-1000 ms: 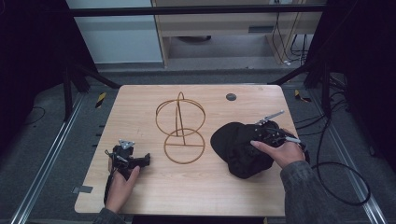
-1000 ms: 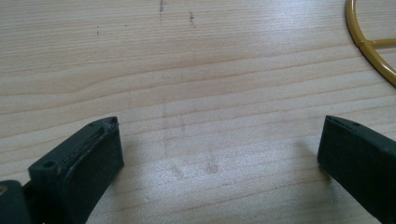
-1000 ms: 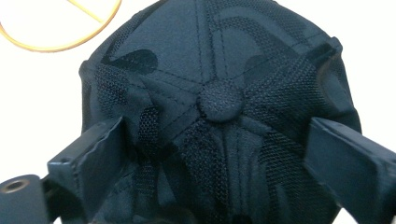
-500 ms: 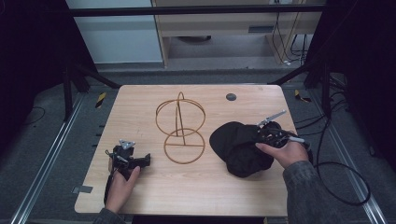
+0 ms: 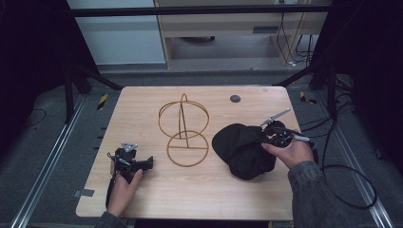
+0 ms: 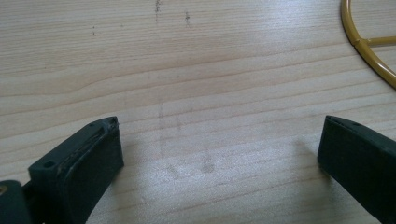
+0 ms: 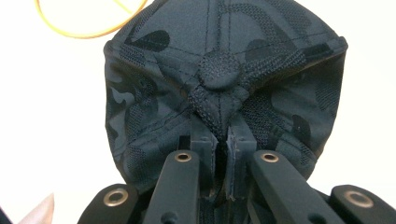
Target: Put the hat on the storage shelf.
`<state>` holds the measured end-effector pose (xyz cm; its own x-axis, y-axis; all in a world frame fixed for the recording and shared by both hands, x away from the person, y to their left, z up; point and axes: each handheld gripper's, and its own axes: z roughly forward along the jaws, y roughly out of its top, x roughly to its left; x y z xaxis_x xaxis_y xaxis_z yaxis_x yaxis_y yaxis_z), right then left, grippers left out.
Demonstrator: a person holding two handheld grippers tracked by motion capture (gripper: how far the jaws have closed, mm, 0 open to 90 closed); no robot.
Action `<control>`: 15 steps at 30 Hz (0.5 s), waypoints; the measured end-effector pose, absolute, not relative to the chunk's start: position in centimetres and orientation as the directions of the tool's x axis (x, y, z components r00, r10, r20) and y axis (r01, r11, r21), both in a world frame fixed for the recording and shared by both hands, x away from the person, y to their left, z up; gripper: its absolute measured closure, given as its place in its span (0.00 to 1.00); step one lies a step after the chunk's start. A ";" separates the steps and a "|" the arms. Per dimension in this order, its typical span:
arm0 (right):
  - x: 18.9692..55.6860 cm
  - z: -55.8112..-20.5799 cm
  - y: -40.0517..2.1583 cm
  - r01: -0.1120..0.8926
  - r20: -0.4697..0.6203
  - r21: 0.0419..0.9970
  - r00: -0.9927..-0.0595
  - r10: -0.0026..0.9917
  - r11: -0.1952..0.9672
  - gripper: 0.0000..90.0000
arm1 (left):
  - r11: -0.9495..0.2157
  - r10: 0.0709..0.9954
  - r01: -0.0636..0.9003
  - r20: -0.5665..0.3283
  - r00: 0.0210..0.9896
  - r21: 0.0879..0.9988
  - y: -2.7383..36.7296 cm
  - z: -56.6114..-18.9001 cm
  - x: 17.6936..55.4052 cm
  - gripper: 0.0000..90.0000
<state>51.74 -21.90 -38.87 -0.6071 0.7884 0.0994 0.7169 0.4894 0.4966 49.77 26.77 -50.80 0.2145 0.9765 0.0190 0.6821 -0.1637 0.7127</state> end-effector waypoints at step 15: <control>51.3 -34.9 -23.4 0.736 0.182 0.545 -0.572 0.800 0.402 0.96 | -0.168 0.975 0.681 0.018 0.221 0.713 26.7 -50.8 49.7 0.00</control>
<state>51.26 -23.43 -34.93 -0.5722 0.7995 0.1825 0.7359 0.4024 0.5446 49.74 26.73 -50.80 0.2210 0.9751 0.0180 0.6813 -0.1675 0.7126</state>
